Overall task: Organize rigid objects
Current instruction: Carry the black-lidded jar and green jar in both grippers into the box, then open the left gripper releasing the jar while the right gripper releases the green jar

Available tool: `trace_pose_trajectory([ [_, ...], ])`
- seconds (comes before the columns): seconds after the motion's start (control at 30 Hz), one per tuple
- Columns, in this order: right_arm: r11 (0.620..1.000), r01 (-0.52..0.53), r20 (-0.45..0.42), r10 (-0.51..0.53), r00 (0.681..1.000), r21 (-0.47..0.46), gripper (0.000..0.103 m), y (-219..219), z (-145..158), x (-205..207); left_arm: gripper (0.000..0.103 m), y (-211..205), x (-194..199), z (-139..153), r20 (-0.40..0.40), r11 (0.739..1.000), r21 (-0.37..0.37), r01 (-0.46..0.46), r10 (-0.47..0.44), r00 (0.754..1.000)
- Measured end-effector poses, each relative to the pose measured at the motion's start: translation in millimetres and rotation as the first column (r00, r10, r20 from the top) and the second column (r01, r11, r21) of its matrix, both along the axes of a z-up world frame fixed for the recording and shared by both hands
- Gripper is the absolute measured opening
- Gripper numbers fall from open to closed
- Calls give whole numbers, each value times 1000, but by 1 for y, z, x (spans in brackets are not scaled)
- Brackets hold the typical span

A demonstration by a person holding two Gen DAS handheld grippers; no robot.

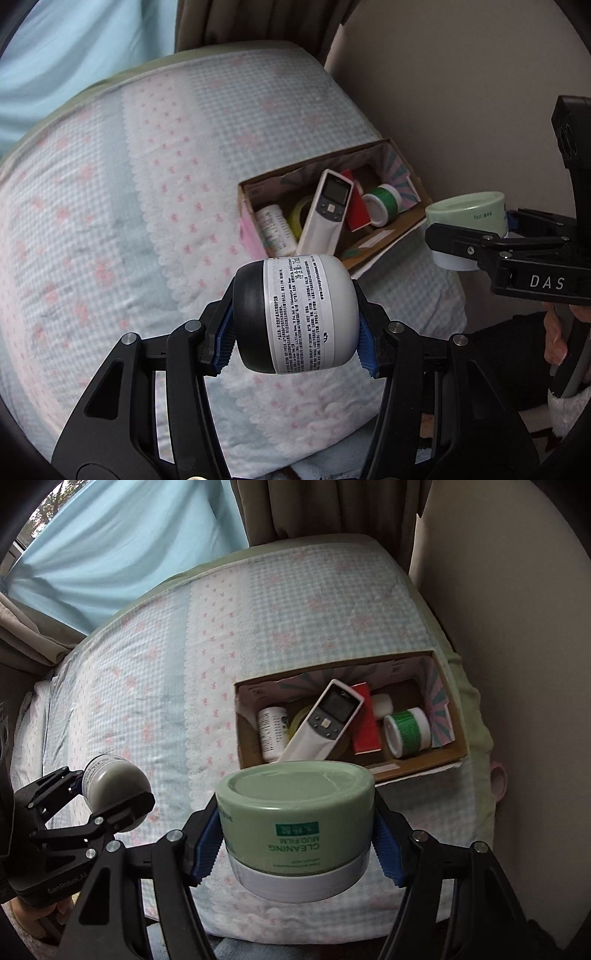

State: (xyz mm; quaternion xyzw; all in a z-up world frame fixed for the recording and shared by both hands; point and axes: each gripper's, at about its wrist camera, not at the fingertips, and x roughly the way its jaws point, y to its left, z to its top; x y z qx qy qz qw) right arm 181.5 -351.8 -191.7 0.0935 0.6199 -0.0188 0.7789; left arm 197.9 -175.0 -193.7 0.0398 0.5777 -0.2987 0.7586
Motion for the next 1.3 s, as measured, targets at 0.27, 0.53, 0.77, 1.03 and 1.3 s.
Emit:
trace_pose_trajectory([
  [0.27,999,-18,-17,18,1000,44,66,-70,-10,26,50,-85,4,-7,-10,1000,10,-18,18,1000],
  [0.53,998,-48,-67,50,997,31,66,-129,-56,72,50,-139,20,-45,-62,997,76,3,2,998],
  [0.77,995,-98,-114,98,989,8,66,-151,-115,107,50,-187,30,-92,-63,970,221,99,-87,994],
  [1.03,988,-151,-130,147,980,-21,67,-158,-156,126,50,-218,35,-144,-106,934,307,181,-156,982],
  [1.3,984,-178,-125,175,977,-19,67,-159,-182,135,50,-227,35,-168,-100,912,342,227,-205,974],
])
